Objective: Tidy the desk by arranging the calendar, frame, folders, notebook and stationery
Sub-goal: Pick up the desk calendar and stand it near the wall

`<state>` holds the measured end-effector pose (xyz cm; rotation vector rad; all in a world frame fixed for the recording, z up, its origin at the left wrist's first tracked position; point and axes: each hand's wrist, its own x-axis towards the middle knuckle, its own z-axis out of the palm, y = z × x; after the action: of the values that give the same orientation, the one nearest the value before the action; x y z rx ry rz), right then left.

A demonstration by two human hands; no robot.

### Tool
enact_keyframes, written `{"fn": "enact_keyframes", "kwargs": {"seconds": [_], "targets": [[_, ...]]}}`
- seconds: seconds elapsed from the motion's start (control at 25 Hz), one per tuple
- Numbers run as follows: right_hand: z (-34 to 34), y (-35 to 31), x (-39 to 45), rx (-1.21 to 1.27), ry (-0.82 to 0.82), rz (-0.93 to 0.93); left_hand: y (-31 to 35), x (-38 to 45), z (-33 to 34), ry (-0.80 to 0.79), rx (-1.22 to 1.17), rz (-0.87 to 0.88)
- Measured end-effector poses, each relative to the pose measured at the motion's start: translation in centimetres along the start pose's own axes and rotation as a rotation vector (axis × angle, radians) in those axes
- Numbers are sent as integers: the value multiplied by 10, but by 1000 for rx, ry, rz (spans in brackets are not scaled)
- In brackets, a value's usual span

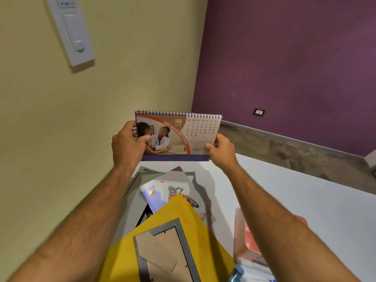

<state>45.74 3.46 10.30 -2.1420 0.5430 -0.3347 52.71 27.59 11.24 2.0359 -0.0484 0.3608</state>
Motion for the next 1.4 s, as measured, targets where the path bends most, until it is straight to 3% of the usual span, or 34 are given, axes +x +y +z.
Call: {"fn": "enact_keyframes", "kwargs": {"seconds": [0.64,1.4], "targets": [[120,62,109,-62,-92,66,-116,84,82,-2,70,-124],[122,75,119,-119,-211,175,-133,64,86,-15,166,-170]]}}
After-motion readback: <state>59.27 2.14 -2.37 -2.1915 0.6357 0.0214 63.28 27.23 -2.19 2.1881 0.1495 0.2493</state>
